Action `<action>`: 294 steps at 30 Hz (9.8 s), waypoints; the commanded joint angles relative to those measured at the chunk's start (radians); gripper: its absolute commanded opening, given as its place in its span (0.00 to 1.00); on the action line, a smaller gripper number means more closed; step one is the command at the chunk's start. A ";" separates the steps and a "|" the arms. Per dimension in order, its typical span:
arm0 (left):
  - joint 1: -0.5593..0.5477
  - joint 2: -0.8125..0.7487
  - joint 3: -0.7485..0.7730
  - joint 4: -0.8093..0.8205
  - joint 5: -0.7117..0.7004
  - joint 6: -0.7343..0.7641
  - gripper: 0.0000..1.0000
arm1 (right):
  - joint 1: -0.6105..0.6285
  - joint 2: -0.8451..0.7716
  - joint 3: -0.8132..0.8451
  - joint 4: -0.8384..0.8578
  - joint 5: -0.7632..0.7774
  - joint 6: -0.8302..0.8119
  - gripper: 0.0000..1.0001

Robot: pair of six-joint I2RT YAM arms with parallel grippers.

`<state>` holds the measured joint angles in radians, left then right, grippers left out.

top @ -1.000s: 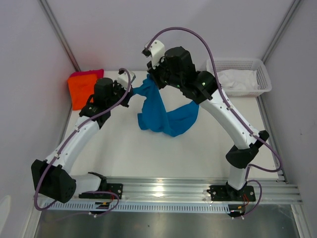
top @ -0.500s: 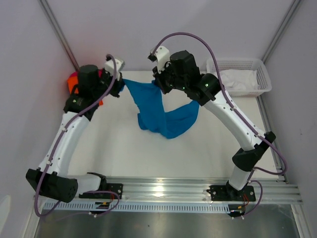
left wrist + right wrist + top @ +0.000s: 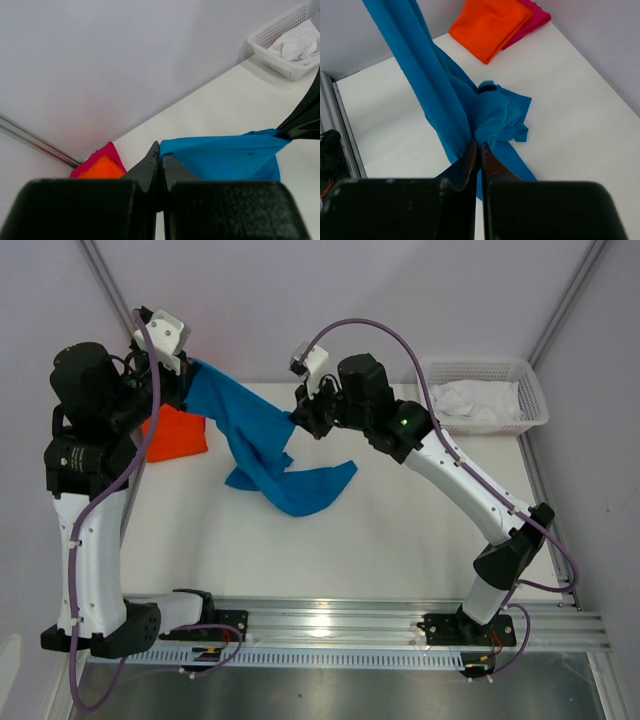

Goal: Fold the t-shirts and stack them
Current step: Flatten the tshirt out

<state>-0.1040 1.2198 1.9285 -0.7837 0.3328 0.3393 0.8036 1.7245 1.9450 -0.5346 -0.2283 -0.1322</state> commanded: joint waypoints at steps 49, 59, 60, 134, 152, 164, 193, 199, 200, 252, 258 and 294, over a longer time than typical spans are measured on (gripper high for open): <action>0.058 -0.035 0.353 -0.296 0.585 -0.123 0.00 | -0.187 0.575 0.394 0.040 -1.049 0.100 0.63; 0.059 -0.100 0.187 -0.175 0.485 -0.146 0.00 | -0.155 0.412 -0.139 1.498 -1.419 1.127 0.59; 0.059 -0.105 0.166 -0.163 0.465 -0.151 0.00 | -0.153 0.435 -0.149 1.627 -1.415 1.342 0.62; 0.059 -0.181 -0.194 0.046 0.394 -0.224 0.00 | -0.233 0.207 -0.070 0.903 -1.226 0.808 0.99; 0.058 -0.174 -0.260 0.096 0.394 -0.235 0.00 | 0.031 0.070 0.014 -0.220 -0.492 -0.527 0.99; 0.058 -0.160 -0.257 0.100 0.391 -0.247 0.00 | -0.086 0.265 0.125 0.211 -1.314 0.338 0.99; 0.055 -0.186 -0.313 0.144 0.391 -0.260 0.00 | 0.383 -0.025 -0.110 -0.289 0.068 -0.794 0.99; 0.053 -0.192 -0.329 0.146 0.380 -0.243 0.00 | 0.450 -0.020 -0.612 0.402 0.789 -1.059 0.99; 0.053 -0.194 -0.329 0.143 0.379 -0.241 0.00 | 0.448 -0.014 -0.632 0.454 0.838 -1.067 0.99; 0.055 -0.201 -0.256 0.097 0.181 -0.151 0.00 | 0.077 0.044 -0.294 -0.100 -0.405 -0.420 0.82; 0.055 -0.207 -0.279 0.107 0.181 -0.149 0.00 | 0.129 0.083 -0.284 -0.107 -0.393 -0.419 0.77; 0.055 -0.281 -0.366 0.095 0.058 -0.111 0.00 | -0.475 -0.146 0.517 -0.321 -0.147 -0.155 0.00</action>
<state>-0.0608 0.9524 1.5280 -0.6453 0.4946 0.1867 0.3656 1.5894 2.4310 -0.8326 -0.3817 -0.3637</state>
